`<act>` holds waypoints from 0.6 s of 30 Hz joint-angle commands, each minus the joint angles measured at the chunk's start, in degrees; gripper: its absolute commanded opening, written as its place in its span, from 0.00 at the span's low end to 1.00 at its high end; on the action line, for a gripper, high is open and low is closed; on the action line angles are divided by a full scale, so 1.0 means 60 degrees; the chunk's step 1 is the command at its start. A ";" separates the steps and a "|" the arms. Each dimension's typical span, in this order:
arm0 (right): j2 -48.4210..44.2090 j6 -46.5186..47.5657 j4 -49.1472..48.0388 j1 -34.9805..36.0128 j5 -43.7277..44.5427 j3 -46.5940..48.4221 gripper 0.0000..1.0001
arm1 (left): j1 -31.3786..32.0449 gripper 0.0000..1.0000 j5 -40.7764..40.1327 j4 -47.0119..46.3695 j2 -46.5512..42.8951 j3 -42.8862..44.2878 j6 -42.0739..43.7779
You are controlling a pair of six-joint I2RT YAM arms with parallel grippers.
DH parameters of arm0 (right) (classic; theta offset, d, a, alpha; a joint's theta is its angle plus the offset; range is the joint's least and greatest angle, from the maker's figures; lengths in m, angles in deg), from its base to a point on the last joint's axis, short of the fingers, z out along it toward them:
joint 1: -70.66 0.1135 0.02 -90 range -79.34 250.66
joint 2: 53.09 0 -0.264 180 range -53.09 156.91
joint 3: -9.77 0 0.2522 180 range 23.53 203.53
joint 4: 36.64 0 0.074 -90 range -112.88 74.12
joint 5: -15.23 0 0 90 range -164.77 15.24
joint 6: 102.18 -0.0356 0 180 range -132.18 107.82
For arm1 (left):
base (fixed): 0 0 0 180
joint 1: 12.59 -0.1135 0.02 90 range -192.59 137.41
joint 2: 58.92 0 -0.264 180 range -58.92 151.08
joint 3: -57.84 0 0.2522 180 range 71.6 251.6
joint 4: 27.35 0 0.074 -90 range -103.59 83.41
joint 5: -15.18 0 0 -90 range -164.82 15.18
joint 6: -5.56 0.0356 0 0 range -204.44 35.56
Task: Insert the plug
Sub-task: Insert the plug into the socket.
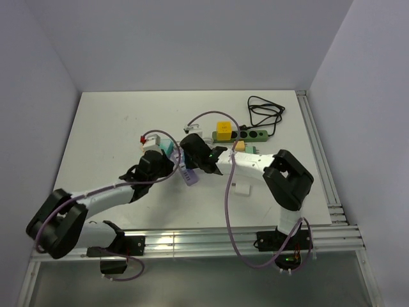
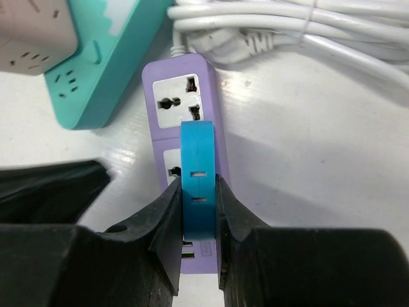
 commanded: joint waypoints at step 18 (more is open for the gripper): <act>0.2578 -0.0288 0.5527 -0.0301 0.3171 0.1865 0.00 | -0.0420 0.00 -0.0466 0.2170 -0.3567 -0.0588 -0.1107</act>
